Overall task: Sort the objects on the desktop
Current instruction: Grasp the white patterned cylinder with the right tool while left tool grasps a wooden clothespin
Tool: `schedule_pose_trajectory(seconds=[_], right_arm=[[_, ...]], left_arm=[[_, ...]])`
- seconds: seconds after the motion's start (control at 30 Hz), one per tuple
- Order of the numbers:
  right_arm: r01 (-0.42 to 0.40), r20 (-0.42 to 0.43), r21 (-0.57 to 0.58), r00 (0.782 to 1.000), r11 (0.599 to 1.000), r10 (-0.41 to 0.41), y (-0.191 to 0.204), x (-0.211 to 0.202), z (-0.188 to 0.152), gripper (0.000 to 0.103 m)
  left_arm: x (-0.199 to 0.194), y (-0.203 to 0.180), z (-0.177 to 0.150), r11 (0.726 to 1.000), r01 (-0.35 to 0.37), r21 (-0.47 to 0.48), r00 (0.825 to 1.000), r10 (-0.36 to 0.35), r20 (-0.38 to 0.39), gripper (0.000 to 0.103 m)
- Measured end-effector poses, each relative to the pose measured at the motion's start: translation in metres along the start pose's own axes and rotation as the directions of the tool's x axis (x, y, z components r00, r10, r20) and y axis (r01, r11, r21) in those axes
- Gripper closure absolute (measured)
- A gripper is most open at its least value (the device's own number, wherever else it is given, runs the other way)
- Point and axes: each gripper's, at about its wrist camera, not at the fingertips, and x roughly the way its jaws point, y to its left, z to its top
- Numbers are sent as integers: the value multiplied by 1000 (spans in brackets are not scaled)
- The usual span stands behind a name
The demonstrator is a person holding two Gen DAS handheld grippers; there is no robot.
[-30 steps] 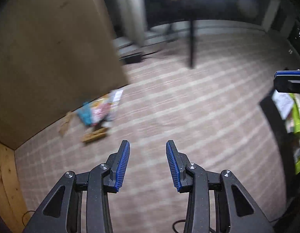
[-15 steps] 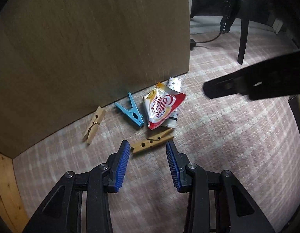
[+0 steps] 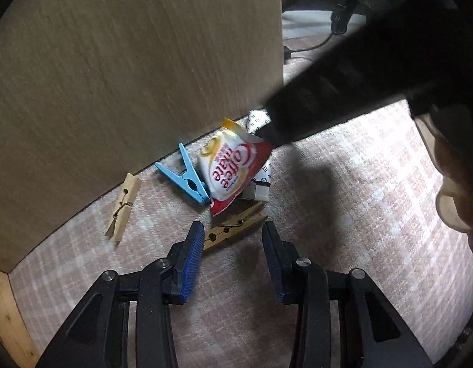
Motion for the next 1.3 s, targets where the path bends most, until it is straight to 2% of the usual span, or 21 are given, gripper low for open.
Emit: schedule_pose_trajectory(seconds=[0.3,0.57,0.7,0.8,0.87,1.0,1.23,1.3], right_arm=[[46,8,-28,999,999,-46,24,15,9,68],[158,28,-163,988,974,-155,58,25,7,70],[187,19,-227,982,956,-187,63,26,-1,72],[176,2,-206,984,962,-180,64,25,-1,72],[186,4,-223,982,957,-190,67,26,-3,72],[240,4,-327,968,914,-252,75,27,-14,74],[252,-25,-342,961,905,-277,63,21,-16,80],[254,-32,-332,960,909,-280,56,17,-17,80]], left_arm=[[-3,7,-6,998,44,-44,999,-43,19,66],[0,2,-5,995,89,-50,996,-87,24,66],[-2,-6,-13,994,104,-29,994,-103,22,66],[-2,-6,-16,990,131,-43,991,-130,15,68],[-3,-8,-18,991,126,-39,992,-126,9,69],[-6,-18,-20,995,102,-9,994,-101,32,66],[-5,-24,-14,998,60,24,998,-61,28,65],[-6,-15,-10,998,42,42,998,-43,35,60]])
